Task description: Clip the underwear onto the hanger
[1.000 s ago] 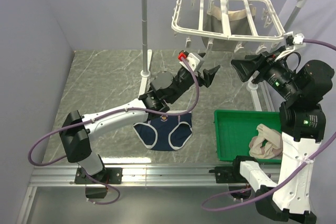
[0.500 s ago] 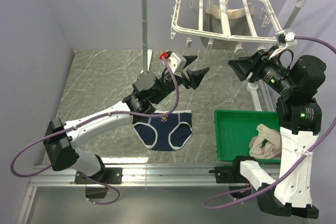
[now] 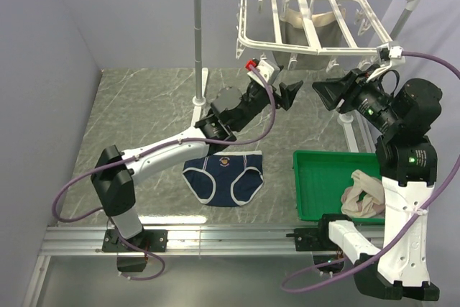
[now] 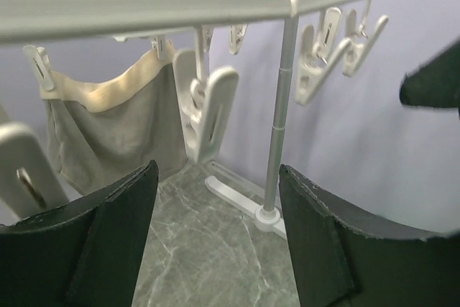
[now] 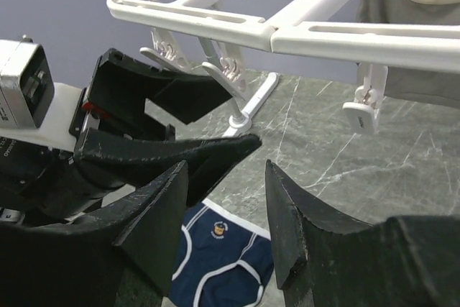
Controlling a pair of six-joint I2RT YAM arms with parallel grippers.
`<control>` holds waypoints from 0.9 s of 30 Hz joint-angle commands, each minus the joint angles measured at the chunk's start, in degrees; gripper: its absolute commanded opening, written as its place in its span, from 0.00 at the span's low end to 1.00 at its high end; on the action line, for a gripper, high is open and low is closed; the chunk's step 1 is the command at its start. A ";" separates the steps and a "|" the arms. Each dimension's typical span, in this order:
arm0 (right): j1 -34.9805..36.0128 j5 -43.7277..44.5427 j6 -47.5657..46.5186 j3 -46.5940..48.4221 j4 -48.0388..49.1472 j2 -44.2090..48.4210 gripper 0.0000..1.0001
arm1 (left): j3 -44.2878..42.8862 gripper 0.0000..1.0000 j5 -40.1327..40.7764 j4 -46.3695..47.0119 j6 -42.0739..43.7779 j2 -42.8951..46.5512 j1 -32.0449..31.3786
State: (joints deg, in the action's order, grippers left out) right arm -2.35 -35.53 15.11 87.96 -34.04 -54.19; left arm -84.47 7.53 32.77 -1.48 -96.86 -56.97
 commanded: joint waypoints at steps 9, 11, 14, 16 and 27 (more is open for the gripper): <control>1.56 6.44 1.23 -1.13 3.89 1.11 0.52 | -13.00 0.49 -1.11 2.82 0.33 -5.27 0.28; 1.56 6.09 1.23 -1.13 4.16 1.11 0.52 | -12.31 0.30 -2.51 1.86 0.16 -4.83 0.54; 1.56 4.60 1.32 -1.13 5.21 1.11 0.51 | -10.47 0.14 -5.15 0.54 -0.45 -2.99 1.25; 1.65 2.76 1.41 -1.39 6.09 0.67 0.49 | -9.41 0.13 -6.38 0.19 -0.81 -1.50 1.77; 5.33 0.72 1.76 -0.69 10.31 -3.02 0.41 | -6.24 0.13 -19.82 -1.92 -6.35 1.94 5.90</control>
State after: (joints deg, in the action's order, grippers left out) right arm 1.43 -34.98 16.91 86.65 -27.57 -56.29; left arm -91.07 -6.72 30.39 -5.48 -97.97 -51.11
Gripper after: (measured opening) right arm 0.412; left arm 0.208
